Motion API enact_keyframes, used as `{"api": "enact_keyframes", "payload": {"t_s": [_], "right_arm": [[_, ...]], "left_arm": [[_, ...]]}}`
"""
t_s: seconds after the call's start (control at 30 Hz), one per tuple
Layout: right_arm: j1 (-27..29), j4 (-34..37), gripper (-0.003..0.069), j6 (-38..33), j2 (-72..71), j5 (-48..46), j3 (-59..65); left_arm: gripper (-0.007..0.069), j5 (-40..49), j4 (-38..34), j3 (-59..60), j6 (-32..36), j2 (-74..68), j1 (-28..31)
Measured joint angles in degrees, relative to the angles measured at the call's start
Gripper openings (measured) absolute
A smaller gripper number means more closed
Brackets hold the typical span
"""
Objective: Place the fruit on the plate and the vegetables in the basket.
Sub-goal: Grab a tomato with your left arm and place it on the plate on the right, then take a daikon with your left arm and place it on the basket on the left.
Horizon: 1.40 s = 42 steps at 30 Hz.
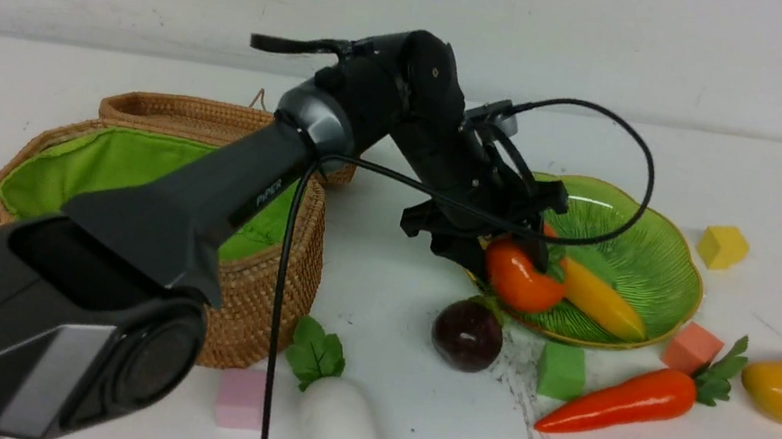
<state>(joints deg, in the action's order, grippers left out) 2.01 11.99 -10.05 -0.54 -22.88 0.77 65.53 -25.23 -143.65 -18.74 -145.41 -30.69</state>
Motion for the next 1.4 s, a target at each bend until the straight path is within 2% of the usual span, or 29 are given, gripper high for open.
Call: {"api": "enact_keyframes", "payload": {"t_s": [0.17,0.37,0.43,0.63,0.9,1.17,1.23,1.27,1.3,1.37,1.4], "right_arm": [[0.0,0.0,0.0242,0.0,0.0,0.0,0.0],[0.0,0.0,0.0242,0.0,0.0,0.0,0.0],[0.0,0.0,0.0242,0.0,0.0,0.0,0.0],[0.0,0.0,0.0242,0.0,0.0,0.0,0.0],[0.0,0.0,0.0242,0.0,0.0,0.0,0.0],[0.0,0.0,0.0242,0.0,0.0,0.0,0.0],[0.0,0.0,0.0242,0.0,0.0,0.0,0.0],[0.0,0.0,0.0242,0.0,0.0,0.0,0.0],[0.0,0.0,0.0242,0.0,0.0,0.0,0.0],[0.0,0.0,0.0242,0.0,0.0,0.0,0.0],[0.0,0.0,0.0242,0.0,0.0,0.0,0.0]], "left_arm": [[0.0489,0.0,0.6,-0.8,-0.5,0.0,-0.2],[0.0629,1.5,-0.2,-2.3,0.2,0.0,-0.2],[0.0643,2.1,-0.3,-3.3,0.2,0.0,-0.2],[0.0633,5.9,0.8,-6.6,0.4,2.9,0.4],[0.057,6.0,4.6,-4.9,0.5,17.7,3.1],[0.0557,6.0,9.4,21.7,2.5,38.8,0.8],[0.0557,6.0,13.6,33.9,0.0,44.1,-1.4],[0.0557,6.0,14.2,35.9,-0.7,45.1,-1.8],[0.0557,6.0,16.0,43.4,-4.3,47.0,-3.2],[0.0557,6.0,16.7,48.3,-8.1,47.9,-4.2],[0.0557,5.3,17.0,54.6,-12.3,48.0,-5.5]]}}
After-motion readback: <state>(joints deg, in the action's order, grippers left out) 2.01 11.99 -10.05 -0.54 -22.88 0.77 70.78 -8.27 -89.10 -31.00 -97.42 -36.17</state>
